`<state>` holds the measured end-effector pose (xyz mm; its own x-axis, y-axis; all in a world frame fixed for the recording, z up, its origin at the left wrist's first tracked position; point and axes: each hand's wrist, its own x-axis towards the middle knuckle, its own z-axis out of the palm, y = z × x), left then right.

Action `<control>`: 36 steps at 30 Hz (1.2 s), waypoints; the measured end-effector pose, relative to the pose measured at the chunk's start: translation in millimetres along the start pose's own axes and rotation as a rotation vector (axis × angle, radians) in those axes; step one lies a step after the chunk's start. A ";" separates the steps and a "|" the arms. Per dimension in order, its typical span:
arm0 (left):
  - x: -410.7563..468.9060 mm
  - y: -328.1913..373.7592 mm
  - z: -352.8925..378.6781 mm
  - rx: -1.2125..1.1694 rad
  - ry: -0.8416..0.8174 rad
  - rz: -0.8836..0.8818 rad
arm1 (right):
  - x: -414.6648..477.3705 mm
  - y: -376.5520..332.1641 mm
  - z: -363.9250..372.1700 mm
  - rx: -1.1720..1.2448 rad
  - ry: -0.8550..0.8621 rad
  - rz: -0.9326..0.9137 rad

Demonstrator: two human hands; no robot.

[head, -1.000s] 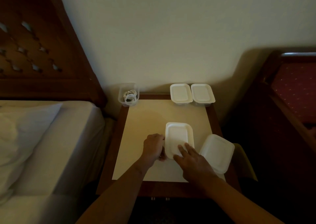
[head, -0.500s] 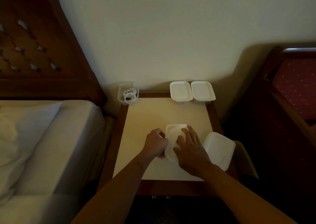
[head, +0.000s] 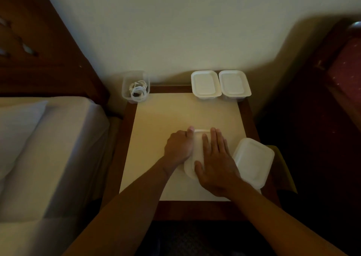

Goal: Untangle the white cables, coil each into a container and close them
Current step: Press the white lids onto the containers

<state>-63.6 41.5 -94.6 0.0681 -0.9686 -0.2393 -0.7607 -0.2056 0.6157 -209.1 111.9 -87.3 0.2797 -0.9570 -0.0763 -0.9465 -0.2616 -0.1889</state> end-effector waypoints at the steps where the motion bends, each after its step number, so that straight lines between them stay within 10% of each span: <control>1: 3.4 -1.5 0.8 -0.076 0.002 -0.022 | 1.4 0.2 0.5 0.012 0.001 0.003; 6: 2.6 -4.3 1.0 -0.164 -0.053 -0.066 | 2.1 0.1 1.5 0.049 -0.022 0.014; 11: -23.4 6.6 -4.9 0.089 0.328 0.167 | 2.4 2.9 3.0 0.162 -0.032 0.009; 20: -53.4 -24.0 13.8 -0.050 0.062 0.420 | 1.3 2.0 16.7 0.455 0.097 0.142; 31: -49.0 -27.5 -4.2 -0.237 0.049 0.295 | -0.9 0.8 -7.5 0.067 0.087 0.008; 36: -25.4 -59.6 -28.8 0.149 0.083 0.254 | -26.0 -23.1 -3.3 -0.003 -0.051 -0.110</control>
<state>-1.4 74.3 -103.5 -0.0883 -0.9958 -0.0256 -0.8458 0.0614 0.5300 -195.0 142.4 -77.7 0.3896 -0.9150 -0.1052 -0.9101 -0.3650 -0.1960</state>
